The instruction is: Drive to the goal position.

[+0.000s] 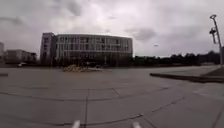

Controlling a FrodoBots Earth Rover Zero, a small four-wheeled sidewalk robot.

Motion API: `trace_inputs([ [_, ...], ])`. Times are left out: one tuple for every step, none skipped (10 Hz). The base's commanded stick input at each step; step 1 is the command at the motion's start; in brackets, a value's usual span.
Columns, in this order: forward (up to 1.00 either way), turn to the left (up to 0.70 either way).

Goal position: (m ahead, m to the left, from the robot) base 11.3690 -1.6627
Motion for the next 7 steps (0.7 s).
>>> trace_inputs([
  [0.70, 0.00],
  [0.70, 0.00],
  [0.70, 0.00],
  [0.70, 0.00],
  [0.70, 0.00],
  [0.70, 0.00],
  [0.70, -0.09],
])
